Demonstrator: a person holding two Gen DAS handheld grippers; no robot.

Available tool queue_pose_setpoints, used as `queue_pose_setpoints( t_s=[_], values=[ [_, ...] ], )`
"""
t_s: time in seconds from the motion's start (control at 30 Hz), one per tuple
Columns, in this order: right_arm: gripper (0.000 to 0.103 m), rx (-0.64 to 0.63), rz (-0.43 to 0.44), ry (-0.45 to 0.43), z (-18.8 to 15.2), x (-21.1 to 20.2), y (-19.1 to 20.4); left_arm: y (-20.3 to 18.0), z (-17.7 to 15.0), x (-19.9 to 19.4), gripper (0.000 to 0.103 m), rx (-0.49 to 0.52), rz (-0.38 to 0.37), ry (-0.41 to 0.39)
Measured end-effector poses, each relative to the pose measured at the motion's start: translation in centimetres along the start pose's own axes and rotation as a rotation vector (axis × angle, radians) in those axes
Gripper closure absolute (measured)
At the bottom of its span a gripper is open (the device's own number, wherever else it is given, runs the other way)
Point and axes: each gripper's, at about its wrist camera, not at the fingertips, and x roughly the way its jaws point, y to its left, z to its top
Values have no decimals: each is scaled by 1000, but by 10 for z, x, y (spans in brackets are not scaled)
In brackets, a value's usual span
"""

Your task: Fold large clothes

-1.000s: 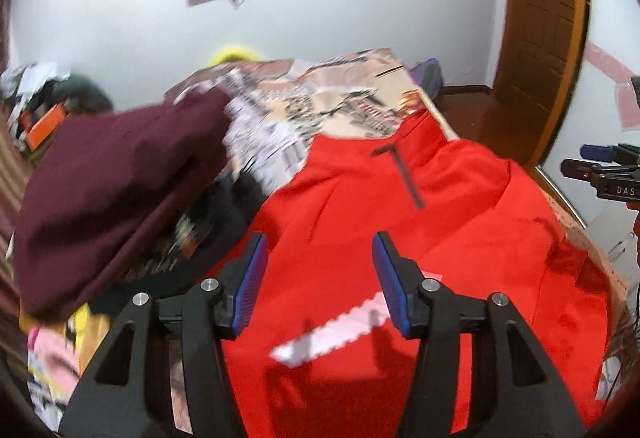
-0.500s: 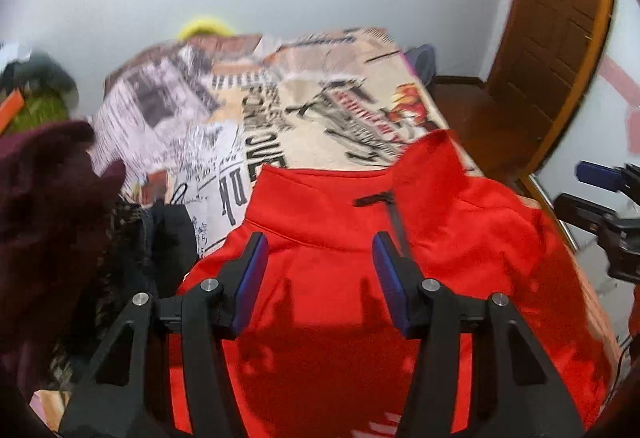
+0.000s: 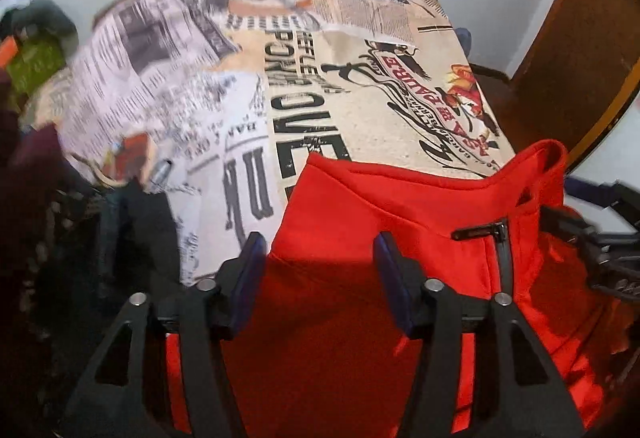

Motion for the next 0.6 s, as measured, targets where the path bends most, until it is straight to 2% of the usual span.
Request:
queue_pose_setpoints(
  t_s=[0.07,0.17,0.23,0.27,0.37,0.4,0.43,0.53,0.6],
  values=[
    [32,-6,12,-6,0,5,2,9,0,5,33,-36,-45,3],
    [32,11,48,-8,2,8,0,13,0,7,33,-50,-83,2],
    [33,33,74,-3,3,11,-4,10,-1,6,34,-32,-75,-2],
    [33,42,88,-3,3,13,-5,9,-1,5,39,-22,-74,-5],
    [46,75,137,-1,1,9,-9,0,-3,0,56,22,-68,-14],
    [57,78,141,-5,1,8,-8,-2,-4,-2,60,38,-53,-18],
    [70,80,144,-12,-1,4,-9,-5,-6,-4,71,59,-46,-22],
    [86,81,172,-27,-5,-8,-8,-9,-11,-13,93,86,-32,-28],
    [88,73,170,-49,-8,-17,-6,-13,-14,-22,95,110,-19,-37]
  ],
)
